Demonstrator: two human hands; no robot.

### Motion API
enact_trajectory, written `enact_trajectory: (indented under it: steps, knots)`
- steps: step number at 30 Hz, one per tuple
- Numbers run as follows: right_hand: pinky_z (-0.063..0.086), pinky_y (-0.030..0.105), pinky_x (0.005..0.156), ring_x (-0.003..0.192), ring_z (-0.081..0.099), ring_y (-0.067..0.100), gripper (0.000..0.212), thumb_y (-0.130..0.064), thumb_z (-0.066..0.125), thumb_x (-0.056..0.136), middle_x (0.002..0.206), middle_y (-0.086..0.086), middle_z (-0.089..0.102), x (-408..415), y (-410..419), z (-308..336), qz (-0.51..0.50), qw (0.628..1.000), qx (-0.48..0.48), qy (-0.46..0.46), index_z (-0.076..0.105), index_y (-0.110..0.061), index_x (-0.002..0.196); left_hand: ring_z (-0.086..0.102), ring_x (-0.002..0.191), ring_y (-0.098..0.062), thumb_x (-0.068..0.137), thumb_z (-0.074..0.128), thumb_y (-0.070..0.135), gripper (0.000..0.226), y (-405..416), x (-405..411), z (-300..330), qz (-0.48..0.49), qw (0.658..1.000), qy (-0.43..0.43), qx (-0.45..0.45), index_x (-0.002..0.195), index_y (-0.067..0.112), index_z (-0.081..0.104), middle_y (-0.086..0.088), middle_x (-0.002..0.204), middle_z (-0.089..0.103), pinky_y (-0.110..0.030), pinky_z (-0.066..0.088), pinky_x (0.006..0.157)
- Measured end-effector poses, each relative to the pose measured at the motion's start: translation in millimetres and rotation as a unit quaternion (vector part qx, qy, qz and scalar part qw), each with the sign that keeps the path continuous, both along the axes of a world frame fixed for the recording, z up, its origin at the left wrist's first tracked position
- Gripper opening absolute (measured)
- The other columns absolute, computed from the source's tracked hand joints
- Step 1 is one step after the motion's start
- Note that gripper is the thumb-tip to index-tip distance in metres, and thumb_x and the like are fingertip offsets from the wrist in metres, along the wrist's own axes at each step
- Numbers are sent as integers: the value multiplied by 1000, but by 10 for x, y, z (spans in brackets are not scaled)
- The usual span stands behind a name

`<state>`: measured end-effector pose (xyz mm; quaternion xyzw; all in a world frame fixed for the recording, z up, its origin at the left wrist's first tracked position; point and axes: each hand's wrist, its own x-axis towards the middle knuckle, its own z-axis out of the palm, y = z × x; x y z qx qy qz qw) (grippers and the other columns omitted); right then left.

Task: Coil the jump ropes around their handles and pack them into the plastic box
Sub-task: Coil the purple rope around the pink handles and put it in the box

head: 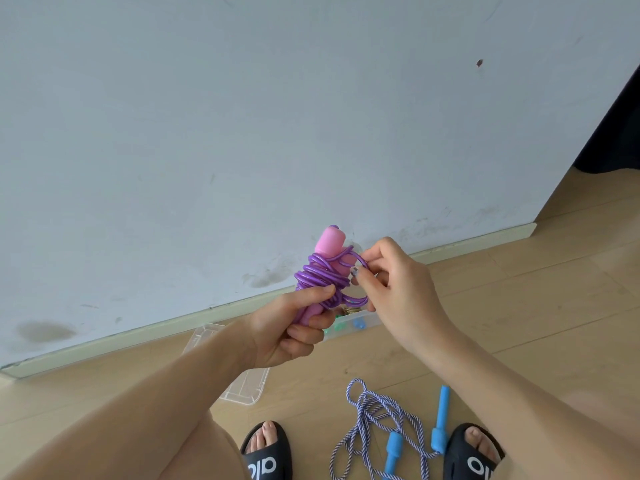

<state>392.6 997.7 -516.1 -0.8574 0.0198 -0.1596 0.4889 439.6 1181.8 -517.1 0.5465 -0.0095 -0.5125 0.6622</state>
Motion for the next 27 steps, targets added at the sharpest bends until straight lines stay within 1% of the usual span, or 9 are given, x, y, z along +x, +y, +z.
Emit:
enact_trajectory:
  steps: [3, 5, 7, 8, 10, 16, 20, 24, 27]
  knots:
    - [45, 32, 55, 54, 58, 14, 13, -19, 59, 96, 73, -2, 65, -1, -6, -23, 6, 998, -60, -16, 47, -15, 93, 13, 41, -3, 87, 57, 44, 38, 0, -18, 19, -8, 1000, -15, 13, 56, 23, 47, 8, 59, 28, -15, 10, 35]
    - [38, 37, 53, 52, 51, 15, 16, -19, 55, 98, 64, -2, 59, -6, 16, -58, 15, 994, -108, -23, 42, -13, 92, 12, 42, -4, 86, 59, 43, 37, -2, -31, 27, -11, 999, -34, 28, 56, 23, 48, 7, 60, 27, -15, 9, 36]
    - [28, 34, 52, 49, 41, 13, 17, -20, 51, 100, 59, -2, 51, -12, 50, -82, 16, 989, -145, -22, 36, -16, 92, 11, 43, -6, 82, 65, 42, 36, 4, -37, 27, -10, 998, -55, 36, 55, 24, 50, 6, 61, 28, -16, 8, 36]
    - [27, 33, 52, 50, 40, 16, 17, -21, 50, 100, 60, -1, 51, -14, 63, -85, 10, 987, -158, -26, 35, -17, 92, 11, 44, -6, 79, 68, 43, 35, 4, -37, 27, -9, 997, -62, 35, 56, 24, 50, 5, 61, 28, -16, 8, 36]
    - [27, 34, 52, 52, 40, 22, 18, -22, 50, 101, 60, 1, 52, -9, 84, -88, -10, 985, -165, -40, 35, -17, 92, 11, 44, -6, 75, 70, 44, 34, -1, -41, 28, -4, 997, -69, 31, 58, 24, 48, 4, 62, 28, -16, 8, 36]
    - [25, 30, 45, 45, 36, 25, 15, -19, 52, 98, 53, 1, 46, -3, 135, -73, -42, 970, -216, -99, 42, -11, 90, 14, 43, -7, 76, 71, 44, 38, -28, -49, -13, 4, 994, -101, 34, 64, 23, 41, 2, 65, 28, -16, 9, 38]
    - [24, 27, 40, 41, 34, 21, 22, -31, 38, 97, 50, -1, 48, -16, 114, -51, -23, 962, -232, -139, 44, -11, 88, 14, 42, -8, 75, 71, 45, 41, -5, -35, -20, 8, 993, -111, 37, 66, 21, 39, 0, 66, 26, -16, 10, 38]
    - [22, 25, 40, 37, 42, 25, 24, -29, 37, 97, 49, -1, 47, -6, 128, -55, -45, 957, -239, -159, 46, -10, 86, 15, 42, -6, 76, 70, 44, 39, -7, -53, 1, 2, 994, -102, 30, 65, 22, 39, 2, 64, 29, -16, 10, 38]
    - [20, 23, 40, 37, 29, 20, 21, -25, 39, 97, 47, -2, 42, 21, 157, -43, -83, 950, -261, -148, 45, -9, 84, 14, 43, -6, 79, 69, 42, 37, -32, -66, 4, 12, 994, -104, 28, 65, 24, 40, 1, 65, 28, -16, 10, 39]
